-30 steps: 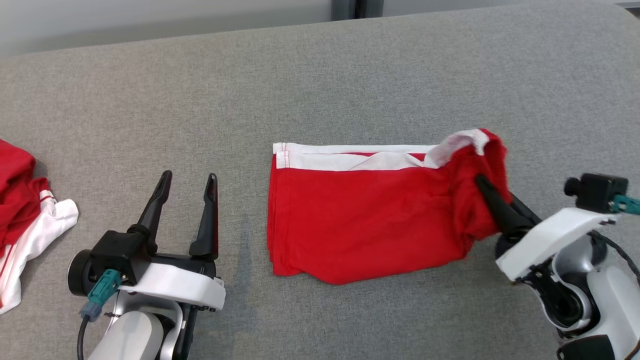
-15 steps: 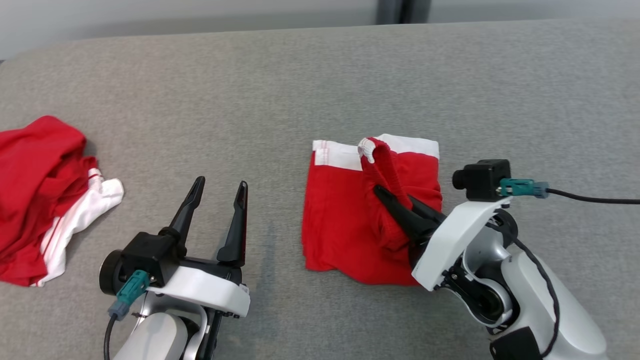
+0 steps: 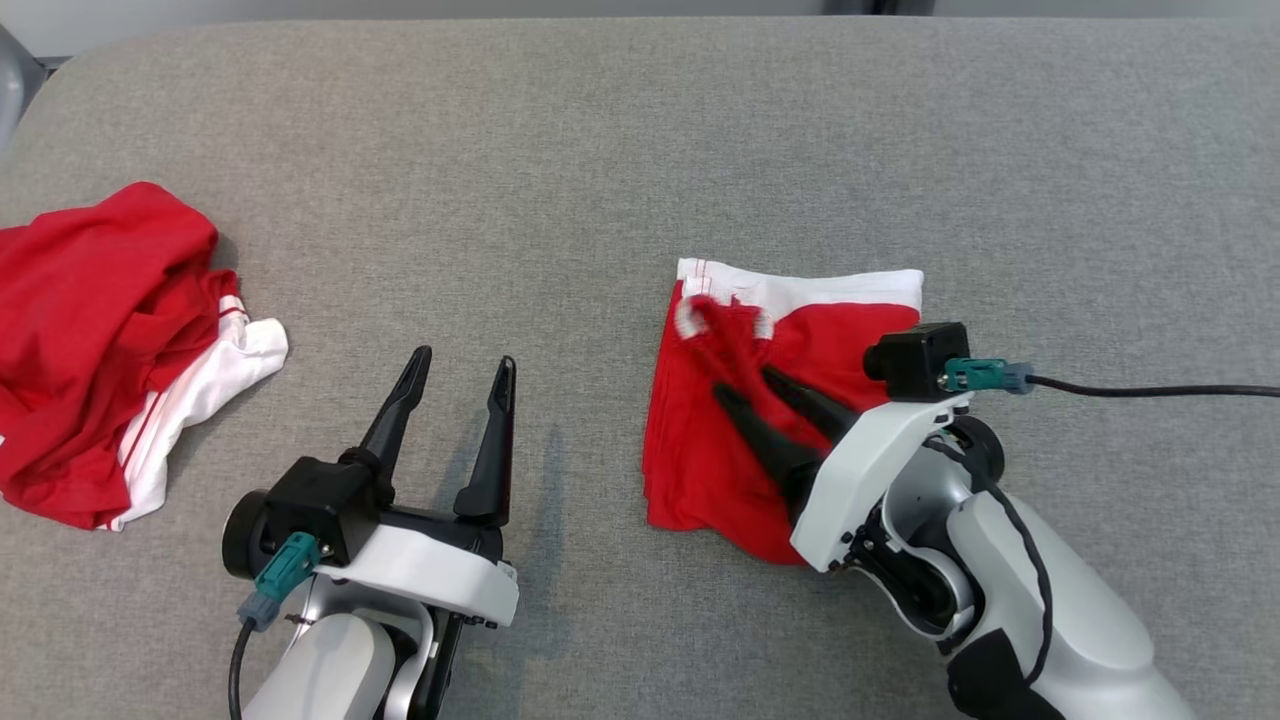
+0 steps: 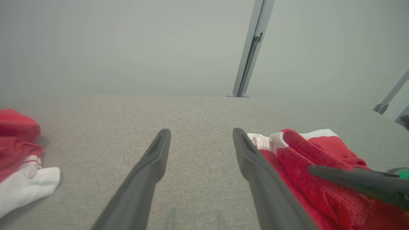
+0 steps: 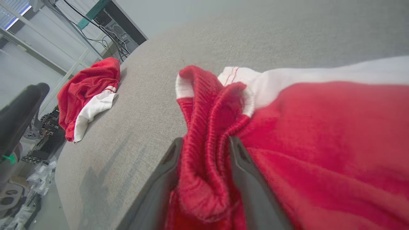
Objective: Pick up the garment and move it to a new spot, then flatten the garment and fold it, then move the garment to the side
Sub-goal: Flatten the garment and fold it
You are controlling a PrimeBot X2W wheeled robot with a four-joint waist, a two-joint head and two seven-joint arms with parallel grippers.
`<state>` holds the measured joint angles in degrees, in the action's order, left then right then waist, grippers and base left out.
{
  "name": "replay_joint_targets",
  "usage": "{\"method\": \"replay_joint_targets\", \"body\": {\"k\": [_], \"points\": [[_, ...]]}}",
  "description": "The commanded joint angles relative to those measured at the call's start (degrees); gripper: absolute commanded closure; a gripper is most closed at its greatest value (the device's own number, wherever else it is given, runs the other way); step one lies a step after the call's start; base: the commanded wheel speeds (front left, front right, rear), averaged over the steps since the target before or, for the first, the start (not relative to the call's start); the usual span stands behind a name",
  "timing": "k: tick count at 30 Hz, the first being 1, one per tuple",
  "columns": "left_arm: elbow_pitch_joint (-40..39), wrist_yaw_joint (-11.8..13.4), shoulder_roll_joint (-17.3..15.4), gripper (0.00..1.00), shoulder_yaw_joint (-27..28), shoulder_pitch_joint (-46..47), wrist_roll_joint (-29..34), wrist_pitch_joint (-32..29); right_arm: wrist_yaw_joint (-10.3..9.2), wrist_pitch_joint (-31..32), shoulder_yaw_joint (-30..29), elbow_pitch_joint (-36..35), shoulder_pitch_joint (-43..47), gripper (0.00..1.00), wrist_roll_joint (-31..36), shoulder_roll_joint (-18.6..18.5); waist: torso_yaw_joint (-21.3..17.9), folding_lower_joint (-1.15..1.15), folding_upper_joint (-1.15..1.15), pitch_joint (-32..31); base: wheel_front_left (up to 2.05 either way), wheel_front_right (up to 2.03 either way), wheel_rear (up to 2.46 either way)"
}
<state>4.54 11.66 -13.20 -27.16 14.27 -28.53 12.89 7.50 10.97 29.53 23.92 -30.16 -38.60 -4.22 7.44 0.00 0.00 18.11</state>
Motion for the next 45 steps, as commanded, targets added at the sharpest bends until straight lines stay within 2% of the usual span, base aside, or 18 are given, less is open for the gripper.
{"method": "replay_joint_targets", "body": {"k": [1, 7, 11, 15, 23, 28, 32, 45], "points": [[0.2, -0.2, -0.1, 0.0, 0.0, 0.9, -0.2, 0.3, -0.02, -0.8, 0.4, -0.1, -0.5, 0.0, -0.4, 0.0, -0.3, 0.0, 0.0, 0.0, 0.0, 0.0, 0.0], [0.6, -0.4, -0.2, 0.0, 0.1, 1.6, -0.2, 0.5, -0.02, -3.0, 4.0, -3.0, -0.6, 0.0, -1.4, -0.3, -1.7, 0.0, 0.0, -0.1, 0.0, 0.0, 0.0], [0.8, 0.0, -0.5, 0.0, 0.3, 1.2, -0.4, 0.6, -0.02, -6.1, 3.5, -5.9, 1.0, 0.0, -0.3, -1.5, -2.8, 0.0, 0.0, -0.7, 0.0, 0.0, 0.0], [1.1, 0.4, -1.2, 0.0, 0.9, 0.1, -0.9, 0.4, -0.02, -11.7, -1.4, -8.4, 3.4, 0.0, 2.8, -2.2, -4.1, 0.0, 0.0, -2.1, 0.0, 0.0, 0.0], [-0.6, 3.3, -3.7, 0.0, 4.3, -2.2, -1.7, 0.1, -0.02, -20.1, -17.7, -13.4, 10.2, 0.0, 14.9, -2.6, -7.1, 0.0, 0.0, -5.4, 0.0, 0.0, 0.0], [-2.0, 4.9, -5.3, 0.0, 6.5, -4.0, -2.2, 0.0, -0.02, -20.1, -25.4, -17.0, 14.7, 0.0, 22.1, -2.4, -8.1, 0.0, 0.0, -7.3, 0.0, 0.0, 0.0], [-3.1, 6.2, -6.3, 0.0, 7.6, -6.0, -2.4, -0.2, -0.02, -18.6, -28.4, -19.2, 18.3, 0.0, 24.7, -1.9, -8.4, 0.0, 0.0, -9.3, 0.0, 0.0, 0.0], [-5.5, 8.0, -7.9, 0.0, 6.9, -12.9, -2.9, -2.4, -0.02, -14.4, -28.9, -24.0, 26.4, 0.0, 26.8, -1.2, -7.8, 0.0, 0.0, -16.5, 0.0, 0.0, 0.0]]}}
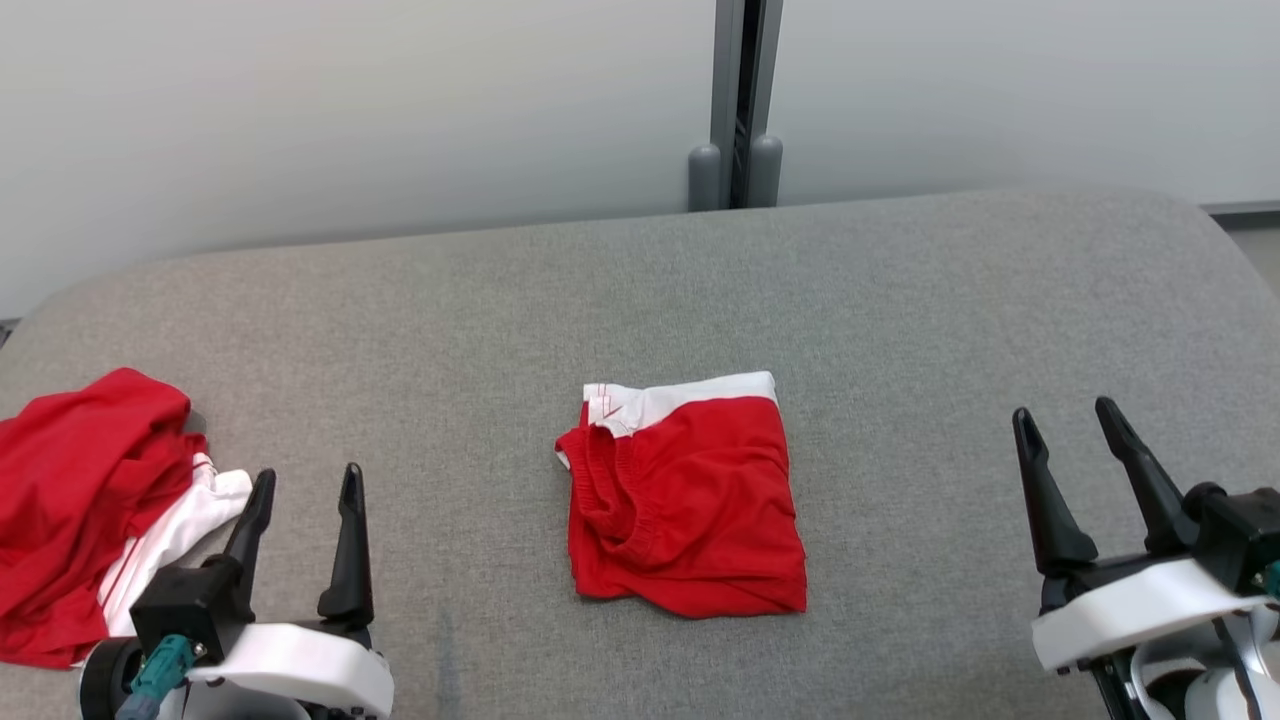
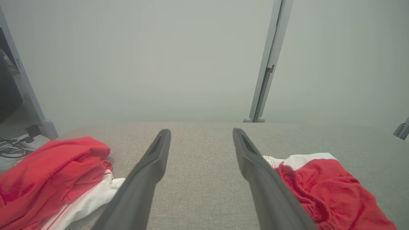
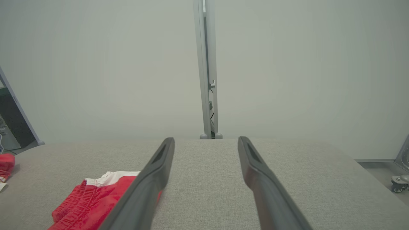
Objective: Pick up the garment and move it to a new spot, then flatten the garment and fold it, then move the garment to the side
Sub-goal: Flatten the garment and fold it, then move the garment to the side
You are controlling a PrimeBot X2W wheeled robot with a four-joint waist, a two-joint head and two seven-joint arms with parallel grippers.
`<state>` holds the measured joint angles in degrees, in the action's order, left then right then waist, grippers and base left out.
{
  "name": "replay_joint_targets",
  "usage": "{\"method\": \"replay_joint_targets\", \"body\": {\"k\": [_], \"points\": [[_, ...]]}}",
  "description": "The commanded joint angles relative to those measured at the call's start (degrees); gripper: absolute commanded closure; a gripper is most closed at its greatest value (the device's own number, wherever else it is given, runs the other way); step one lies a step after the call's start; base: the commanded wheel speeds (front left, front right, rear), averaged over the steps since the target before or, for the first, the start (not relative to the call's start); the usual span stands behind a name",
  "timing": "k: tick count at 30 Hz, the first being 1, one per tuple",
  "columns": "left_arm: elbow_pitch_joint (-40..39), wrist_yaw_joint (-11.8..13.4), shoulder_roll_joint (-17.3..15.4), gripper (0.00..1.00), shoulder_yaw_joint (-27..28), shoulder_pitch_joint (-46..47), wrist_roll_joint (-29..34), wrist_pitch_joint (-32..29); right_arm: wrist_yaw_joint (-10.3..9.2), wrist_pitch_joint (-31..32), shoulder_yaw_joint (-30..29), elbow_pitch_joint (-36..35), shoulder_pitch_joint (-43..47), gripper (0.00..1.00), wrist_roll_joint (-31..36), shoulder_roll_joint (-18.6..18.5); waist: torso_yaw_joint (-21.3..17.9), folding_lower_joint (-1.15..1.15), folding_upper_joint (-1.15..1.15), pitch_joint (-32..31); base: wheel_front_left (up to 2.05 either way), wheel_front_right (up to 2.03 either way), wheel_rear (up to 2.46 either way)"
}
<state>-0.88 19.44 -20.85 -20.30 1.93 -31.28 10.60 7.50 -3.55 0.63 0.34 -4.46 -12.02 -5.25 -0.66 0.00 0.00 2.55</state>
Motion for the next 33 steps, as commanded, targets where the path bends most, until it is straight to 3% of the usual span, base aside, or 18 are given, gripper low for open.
{"method": "replay_joint_targets", "body": {"k": [1, 12, 33], "points": [[-0.2, 0.3, -0.5, 0.0, -0.3, -1.4, -0.2, -0.4, -0.02, 0.8, -0.2, -1.0, 2.1, 0.0, 0.3, -0.3, 0.4, 0.0, 0.0, -2.0, 0.0, 0.0, 0.0], [-0.9, 1.3, -1.3, 0.0, -0.7, -3.5, -0.2, -1.3, -0.02, 3.4, -1.6, -4.4, 7.5, 0.0, 0.7, 0.6, 1.7, 0.0, 0.0, -4.1, 0.0, 0.0, 0.0], [-0.7, 1.8, -1.1, 0.0, -0.9, -2.4, -0.6, -1.2, -0.02, 3.8, -2.1, -4.8, 7.1, 0.0, 1.0, 1.3, 1.9, 0.0, 0.0, -3.8, 0.0, 0.0, 0.0]]}}
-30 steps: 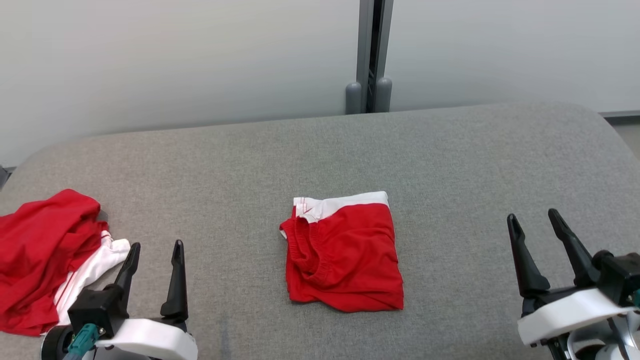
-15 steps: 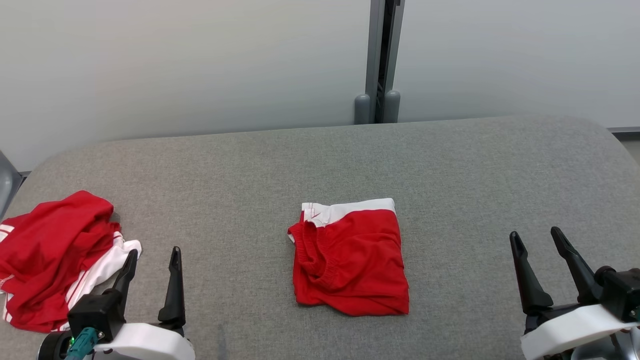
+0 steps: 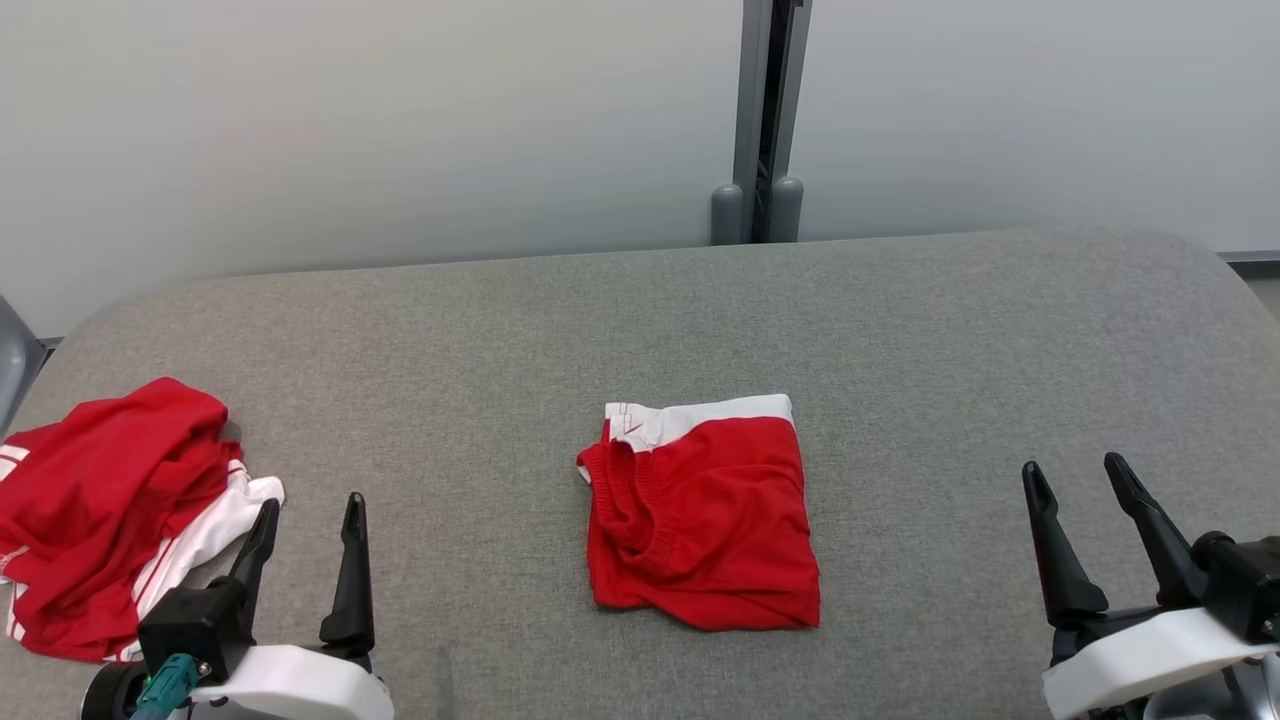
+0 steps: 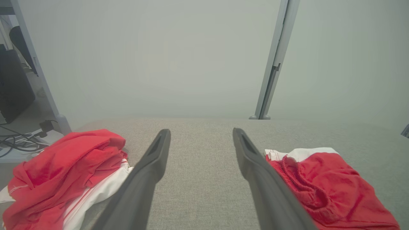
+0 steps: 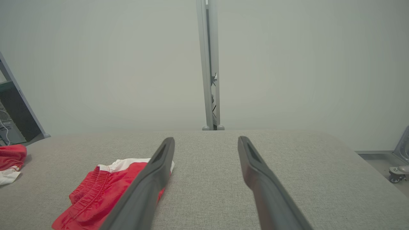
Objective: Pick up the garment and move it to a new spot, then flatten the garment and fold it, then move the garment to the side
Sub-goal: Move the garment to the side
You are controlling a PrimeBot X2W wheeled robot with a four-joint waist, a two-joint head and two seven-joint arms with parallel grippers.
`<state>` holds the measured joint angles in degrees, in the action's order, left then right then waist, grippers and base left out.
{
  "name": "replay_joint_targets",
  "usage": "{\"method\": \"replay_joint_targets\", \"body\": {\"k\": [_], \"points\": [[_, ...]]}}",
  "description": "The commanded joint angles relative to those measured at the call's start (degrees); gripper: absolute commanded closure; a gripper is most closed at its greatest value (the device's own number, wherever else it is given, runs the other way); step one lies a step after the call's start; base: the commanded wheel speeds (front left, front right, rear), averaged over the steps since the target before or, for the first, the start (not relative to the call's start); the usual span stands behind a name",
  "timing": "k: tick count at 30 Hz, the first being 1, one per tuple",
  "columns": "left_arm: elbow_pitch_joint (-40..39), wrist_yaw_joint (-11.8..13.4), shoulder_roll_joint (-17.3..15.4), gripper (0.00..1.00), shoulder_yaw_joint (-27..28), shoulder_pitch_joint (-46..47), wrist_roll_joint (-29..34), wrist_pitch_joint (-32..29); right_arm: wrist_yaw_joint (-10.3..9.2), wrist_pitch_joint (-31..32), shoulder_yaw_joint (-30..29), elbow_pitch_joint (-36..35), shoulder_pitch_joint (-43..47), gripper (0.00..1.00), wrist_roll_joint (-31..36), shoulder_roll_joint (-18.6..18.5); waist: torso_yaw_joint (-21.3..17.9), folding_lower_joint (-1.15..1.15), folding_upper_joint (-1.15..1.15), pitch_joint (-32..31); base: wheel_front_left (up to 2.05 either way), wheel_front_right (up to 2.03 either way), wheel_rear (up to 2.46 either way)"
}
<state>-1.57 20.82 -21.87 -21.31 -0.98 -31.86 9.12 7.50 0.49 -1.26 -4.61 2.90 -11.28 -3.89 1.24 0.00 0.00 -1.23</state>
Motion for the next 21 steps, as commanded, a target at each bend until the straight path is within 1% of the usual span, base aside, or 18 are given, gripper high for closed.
{"method": "replay_joint_targets", "body": {"k": [1, 6, 11, 15, 21], "points": [[0.0, 0.5, -0.1, 0.0, 0.0, 0.5, -0.1, 0.3, -0.02, -0.3, -0.2, 0.1, -0.3, 0.0, 0.3, -0.1, 0.1, 0.0, 0.0, 0.0, 0.0, 0.0, 0.0], [-0.1, 0.3, 0.1, 0.0, 0.4, 1.5, -0.2, 1.0, -0.02, -0.4, -0.9, 0.3, -0.6, 0.0, 0.2, -0.1, 1.0, 0.0, 0.0, 0.3, 0.0, 0.0, 0.0], [-0.3, -0.3, 0.4, 0.0, 0.9, 3.5, -0.2, 2.2, -0.02, -1.0, -2.2, 2.8, -2.0, 0.0, 0.5, -1.5, 4.1, 0.0, 0.0, 1.6, 0.0, 0.0, 0.0], [-0.6, -0.7, 0.9, 0.0, 1.2, 5.7, 0.4, 3.2, -0.02, -2.0, -1.3, 7.6, -4.9, 0.0, -0.2, -3.0, 8.0, 0.0, 0.0, 4.1, 0.0, 0.0, 0.0], [0.9, -2.7, 2.0, 0.0, 1.6, 9.4, 0.4, 4.6, -0.02, -3.8, 0.9, 17.4, -9.2, 0.0, -1.4, -4.7, 14.3, 0.0, 0.0, 7.6, 0.0, 0.0, 0.0]]}}
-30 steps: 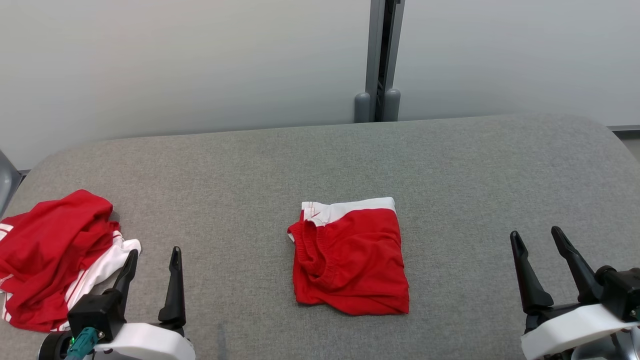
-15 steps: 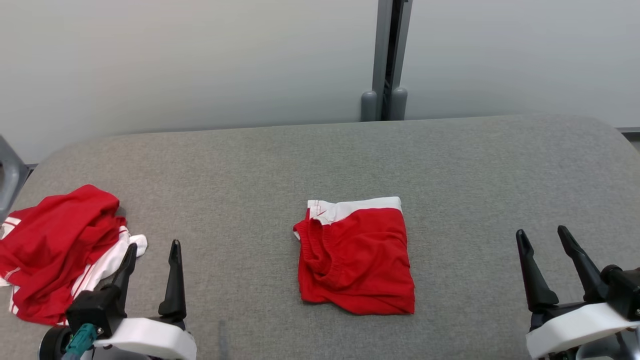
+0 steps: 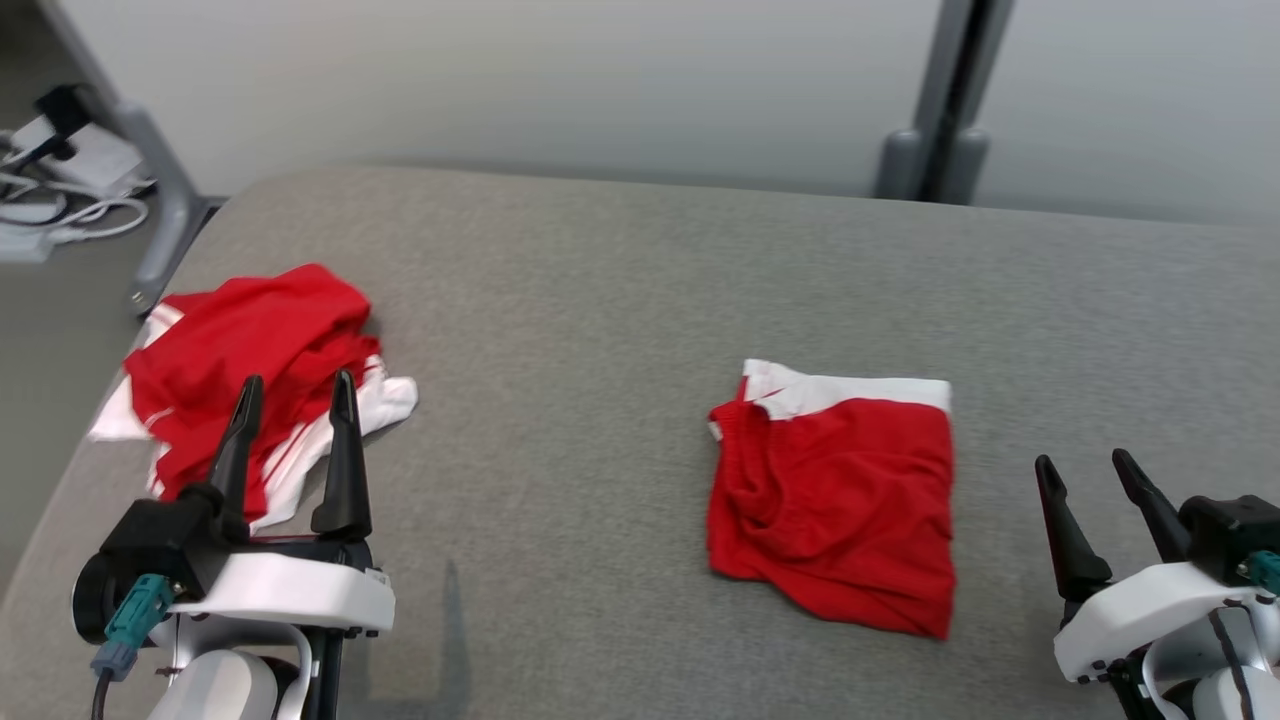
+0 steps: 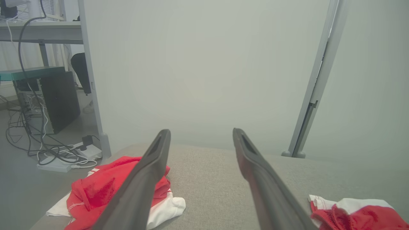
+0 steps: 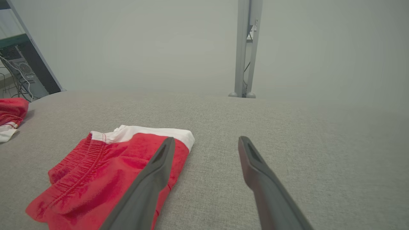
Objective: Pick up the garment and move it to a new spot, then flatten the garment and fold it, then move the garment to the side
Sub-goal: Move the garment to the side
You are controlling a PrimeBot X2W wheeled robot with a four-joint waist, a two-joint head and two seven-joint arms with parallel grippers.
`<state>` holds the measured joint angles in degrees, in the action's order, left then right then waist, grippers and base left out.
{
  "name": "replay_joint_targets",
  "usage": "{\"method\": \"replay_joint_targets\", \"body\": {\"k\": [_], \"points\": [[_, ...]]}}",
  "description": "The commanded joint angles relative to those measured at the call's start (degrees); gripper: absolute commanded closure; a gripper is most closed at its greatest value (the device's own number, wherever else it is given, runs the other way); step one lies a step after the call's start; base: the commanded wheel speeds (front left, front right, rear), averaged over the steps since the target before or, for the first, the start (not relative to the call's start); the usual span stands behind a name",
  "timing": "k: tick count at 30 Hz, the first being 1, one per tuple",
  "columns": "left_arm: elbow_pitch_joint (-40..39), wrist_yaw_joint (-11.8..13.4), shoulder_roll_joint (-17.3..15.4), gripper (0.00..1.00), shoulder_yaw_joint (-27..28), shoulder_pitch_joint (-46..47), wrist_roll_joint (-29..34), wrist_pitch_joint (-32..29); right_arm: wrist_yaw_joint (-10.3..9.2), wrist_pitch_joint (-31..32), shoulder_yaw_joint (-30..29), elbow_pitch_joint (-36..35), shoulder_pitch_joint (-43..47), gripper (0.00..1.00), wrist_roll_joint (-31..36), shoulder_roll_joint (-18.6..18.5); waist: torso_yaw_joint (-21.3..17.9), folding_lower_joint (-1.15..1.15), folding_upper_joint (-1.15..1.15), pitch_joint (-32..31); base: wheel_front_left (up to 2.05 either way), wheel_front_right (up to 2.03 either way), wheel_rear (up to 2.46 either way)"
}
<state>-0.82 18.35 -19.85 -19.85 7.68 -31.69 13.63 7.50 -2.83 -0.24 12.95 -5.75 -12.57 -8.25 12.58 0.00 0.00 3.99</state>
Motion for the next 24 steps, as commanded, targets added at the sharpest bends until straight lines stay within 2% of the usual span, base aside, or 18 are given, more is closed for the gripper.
{"method": "replay_joint_targets", "body": {"k": [1, 8, 15, 16, 17, 18, 19, 24], "points": [[0.4, -0.5, 0.1, 0.0, 0.4, 1.3, 0.2, 0.4, -0.02, -0.5, 0.2, 1.3, -1.2, 0.0, -0.3, -0.5, 3.8, 0.0, 0.0, 2.8, 0.0, 0.0, 0.0], [1.9, -3.5, 1.4, 0.0, 1.9, 3.1, 0.9, 1.4, -0.02, -1.1, 2.4, 11.1, -4.0, 0.0, -2.2, -1.0, 8.5, 0.0, 0.0, 4.6, 0.0, 0.0, 0.0], [1.5, -6.5, 3.3, 0.0, 5.3, 2.8, 3.0, 1.5, -0.02, -1.3, 4.7, 17.5, -6.1, 0.0, -4.0, -0.7, 9.8, 0.0, 0.0, 5.0, 0.0, 0.0, 0.0], [1.5, -7.1, 3.7, 0.0, 5.9, 2.5, 3.4, 1.5, -0.02, -1.3, 5.2, 18.1, -6.4, 0.11, -4.3, -0.7, 9.8, 0.0, 0.0, 5.1, 0.0, 0.0, 0.0], [1.5, -7.8, 4.0, 0.0, 6.3, 2.2, 3.8, 1.5, -0.02, -1.4, 5.4, 18.6, -6.8, 0.54, -4.5, -0.7, 9.8, 0.0, 0.0, 5.1, 0.0, 0.0, 0.0], [1.6, -8.4, 4.3, 0.0, 6.9, 2.1, 4.3, 1.5, -0.02, -1.6, 5.7, 19.0, -7.0, 0.8, -4.7, -0.8, 9.8, 0.0, 0.0, 5.2, 0.0, 0.0, 0.0], [1.8, -9.0, 4.6, 0.0, 7.3, 2.0, 4.8, 1.5, -0.02, -1.7, 6.0, 19.3, -7.2, 1.0, -4.9, -0.8, 9.7, 0.0, 0.0, 5.2, 0.0, 0.0, 0.0], [2.3, -11.1, 5.6, 0.0, 8.9, 1.9, 7.0, 1.5, -0.02, -2.1, 7.3, 20.3, -8.4, 1.0, -5.5, -1.5, 9.1, 0.0, 0.0, 5.5, 0.0, 0.0, 0.0]]}}
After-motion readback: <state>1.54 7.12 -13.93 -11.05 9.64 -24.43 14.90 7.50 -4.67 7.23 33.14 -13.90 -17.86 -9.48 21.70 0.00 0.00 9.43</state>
